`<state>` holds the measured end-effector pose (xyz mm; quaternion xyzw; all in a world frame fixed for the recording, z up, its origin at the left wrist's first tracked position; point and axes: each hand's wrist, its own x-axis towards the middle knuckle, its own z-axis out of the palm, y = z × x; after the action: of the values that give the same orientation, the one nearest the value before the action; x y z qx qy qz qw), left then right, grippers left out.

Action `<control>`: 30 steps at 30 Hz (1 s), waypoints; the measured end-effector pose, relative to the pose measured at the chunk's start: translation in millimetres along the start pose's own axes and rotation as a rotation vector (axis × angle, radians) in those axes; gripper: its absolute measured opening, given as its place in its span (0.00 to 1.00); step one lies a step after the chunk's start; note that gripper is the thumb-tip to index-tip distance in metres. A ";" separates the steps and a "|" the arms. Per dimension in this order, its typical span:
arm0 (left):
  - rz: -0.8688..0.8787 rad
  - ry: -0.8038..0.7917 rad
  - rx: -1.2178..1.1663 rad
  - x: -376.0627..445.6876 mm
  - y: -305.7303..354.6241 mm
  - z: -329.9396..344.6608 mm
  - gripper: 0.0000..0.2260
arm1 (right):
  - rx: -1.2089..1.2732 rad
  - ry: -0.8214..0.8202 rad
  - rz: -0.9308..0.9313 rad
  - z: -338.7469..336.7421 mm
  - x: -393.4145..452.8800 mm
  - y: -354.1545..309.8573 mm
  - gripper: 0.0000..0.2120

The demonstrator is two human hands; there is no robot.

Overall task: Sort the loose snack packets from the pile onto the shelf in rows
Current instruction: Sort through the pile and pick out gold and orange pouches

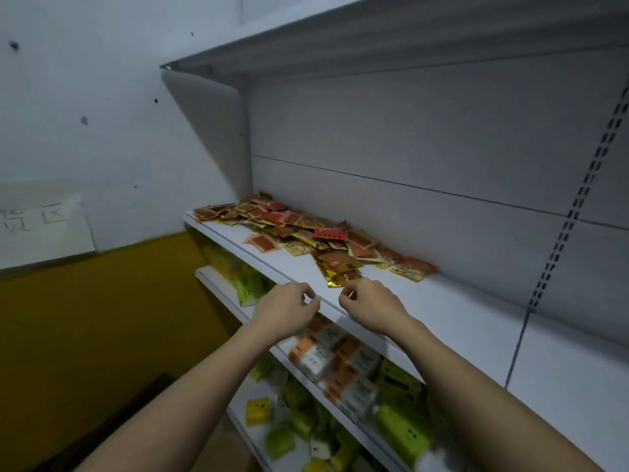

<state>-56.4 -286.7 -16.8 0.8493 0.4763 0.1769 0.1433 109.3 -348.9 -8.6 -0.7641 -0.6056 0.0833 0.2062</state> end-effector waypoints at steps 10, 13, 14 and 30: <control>0.044 -0.001 -0.085 82.8 -41.9 36.1 0.12 | 0.086 0.044 0.033 36.4 83.4 26.1 0.08; 0.064 -0.015 -0.130 116.1 -42.1 50.3 0.11 | 0.135 0.158 0.077 38.3 115.6 56.8 0.08; 0.072 -0.012 -0.140 129.5 -42.4 54.1 0.11 | 0.153 0.204 0.091 39.0 129.1 67.5 0.07; 0.176 0.076 -0.162 315.6 -52.0 87.9 0.14 | 0.139 0.338 0.120 53.6 302.9 157.3 0.13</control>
<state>95.2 4.3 -65.3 0.8660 0.3893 0.2588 0.1772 305.8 -75.2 -85.3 -0.7857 -0.5084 0.0075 0.3522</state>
